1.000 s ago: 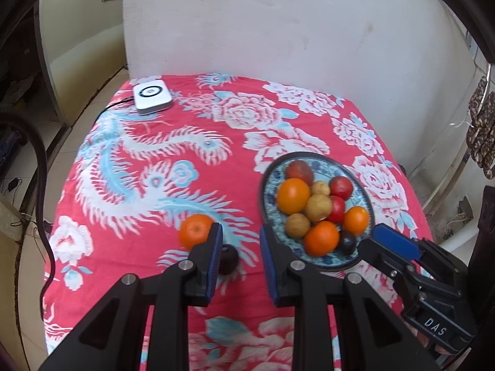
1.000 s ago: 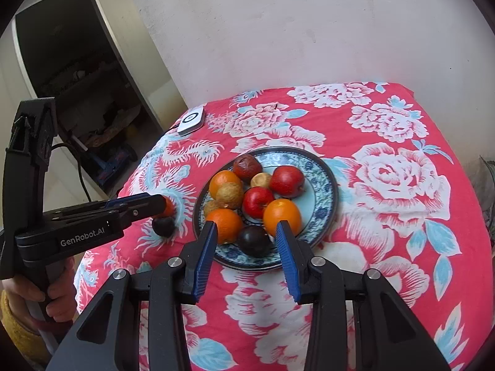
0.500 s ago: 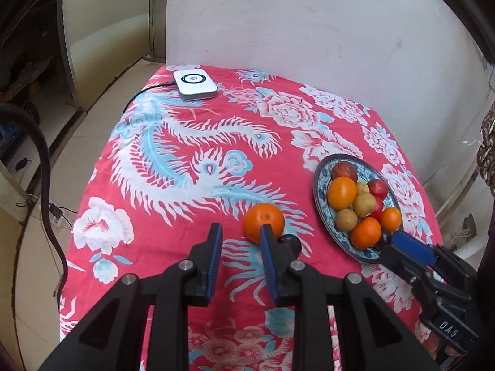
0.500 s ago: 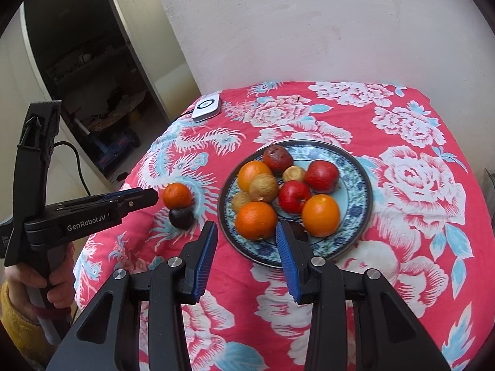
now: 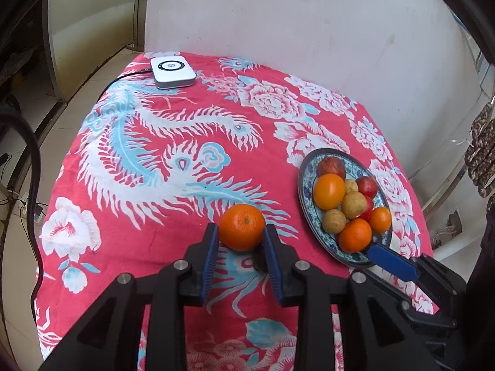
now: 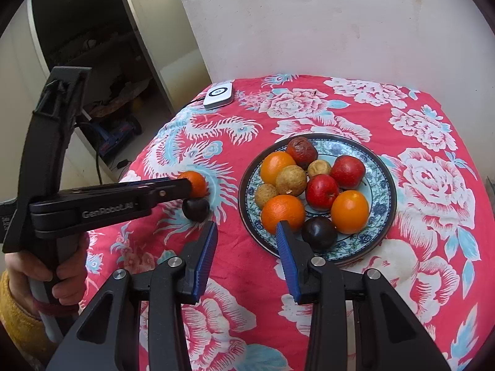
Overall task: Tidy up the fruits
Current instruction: 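Grasp the orange with the left tool while the right tool grasps the dark plum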
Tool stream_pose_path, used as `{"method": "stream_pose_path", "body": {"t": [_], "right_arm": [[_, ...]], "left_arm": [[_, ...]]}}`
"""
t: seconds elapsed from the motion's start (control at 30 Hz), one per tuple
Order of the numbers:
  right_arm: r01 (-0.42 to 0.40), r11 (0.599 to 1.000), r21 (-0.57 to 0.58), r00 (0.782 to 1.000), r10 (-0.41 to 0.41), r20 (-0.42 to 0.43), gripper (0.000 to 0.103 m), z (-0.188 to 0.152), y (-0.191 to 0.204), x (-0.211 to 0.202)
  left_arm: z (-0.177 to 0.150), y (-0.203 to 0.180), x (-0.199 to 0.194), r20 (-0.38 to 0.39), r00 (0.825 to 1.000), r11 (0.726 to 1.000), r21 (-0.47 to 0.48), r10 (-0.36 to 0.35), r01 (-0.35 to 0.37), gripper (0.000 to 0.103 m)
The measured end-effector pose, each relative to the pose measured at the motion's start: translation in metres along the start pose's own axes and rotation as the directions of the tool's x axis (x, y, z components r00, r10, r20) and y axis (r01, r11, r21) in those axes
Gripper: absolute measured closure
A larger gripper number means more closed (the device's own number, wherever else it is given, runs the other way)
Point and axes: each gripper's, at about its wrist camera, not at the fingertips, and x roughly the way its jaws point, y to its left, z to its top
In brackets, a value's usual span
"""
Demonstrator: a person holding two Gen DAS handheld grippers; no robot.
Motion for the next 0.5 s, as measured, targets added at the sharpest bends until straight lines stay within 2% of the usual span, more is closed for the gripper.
{"method": "stream_pose_path", "body": {"t": [0.5], "right_arm": [[-0.001, 1.0, -0.011, 1.0, 0.001, -0.007, 0.062, -0.0001, 0.0067, 0.0038]], "left_arm": [[0.0022, -0.0005, 0.0035, 0.006, 1.0, 1.0, -0.001, -0.011, 0.011, 0.071]]}}
